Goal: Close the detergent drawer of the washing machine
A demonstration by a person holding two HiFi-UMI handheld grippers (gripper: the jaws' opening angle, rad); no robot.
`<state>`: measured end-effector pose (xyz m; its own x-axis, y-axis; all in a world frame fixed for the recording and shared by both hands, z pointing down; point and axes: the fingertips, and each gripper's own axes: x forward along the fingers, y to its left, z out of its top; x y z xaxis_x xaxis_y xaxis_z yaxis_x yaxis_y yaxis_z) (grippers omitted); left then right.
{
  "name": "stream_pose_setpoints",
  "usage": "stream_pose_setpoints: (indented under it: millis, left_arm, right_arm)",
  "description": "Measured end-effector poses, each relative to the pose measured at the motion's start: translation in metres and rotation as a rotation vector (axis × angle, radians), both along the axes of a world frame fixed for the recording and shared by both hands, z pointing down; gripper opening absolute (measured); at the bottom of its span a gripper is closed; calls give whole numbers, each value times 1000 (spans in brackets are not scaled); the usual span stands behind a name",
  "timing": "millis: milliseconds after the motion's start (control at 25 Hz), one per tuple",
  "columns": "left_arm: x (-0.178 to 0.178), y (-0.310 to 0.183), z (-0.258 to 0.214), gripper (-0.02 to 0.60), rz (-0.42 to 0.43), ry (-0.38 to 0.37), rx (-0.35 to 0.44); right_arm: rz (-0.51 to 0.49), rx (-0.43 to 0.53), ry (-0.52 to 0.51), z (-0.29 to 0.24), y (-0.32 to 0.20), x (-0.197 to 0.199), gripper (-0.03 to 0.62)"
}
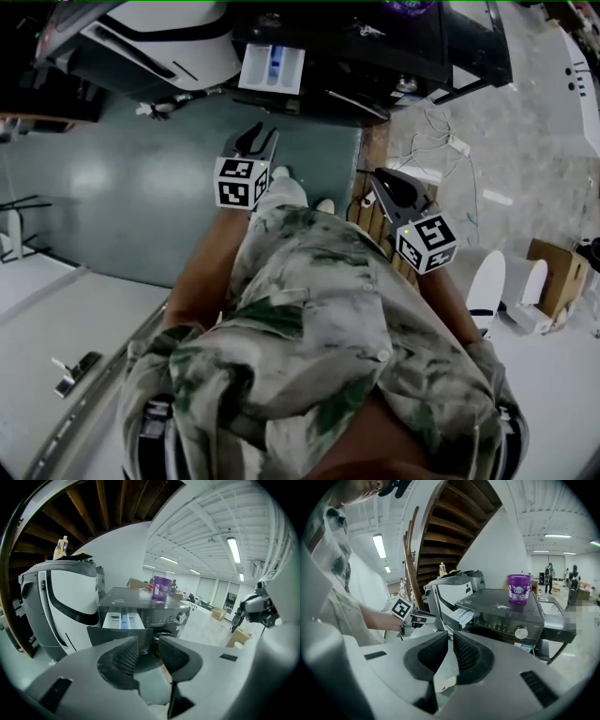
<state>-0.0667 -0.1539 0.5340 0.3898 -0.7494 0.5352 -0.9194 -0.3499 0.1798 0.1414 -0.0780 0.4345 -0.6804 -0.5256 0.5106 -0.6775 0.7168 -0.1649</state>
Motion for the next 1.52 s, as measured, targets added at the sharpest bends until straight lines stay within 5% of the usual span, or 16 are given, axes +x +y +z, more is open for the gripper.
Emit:
stream_pose_setpoints:
  millis: [640, 1520]
  left_arm:
    - [-34, -85, 54, 164, -89, -108, -76]
    - [-45, -110, 67, 181, -145, -136, -99]
  right_arm:
    - [79, -33, 5, 5, -84, -9, 54]
    - [80, -50, 20, 6, -114, -29, 54]
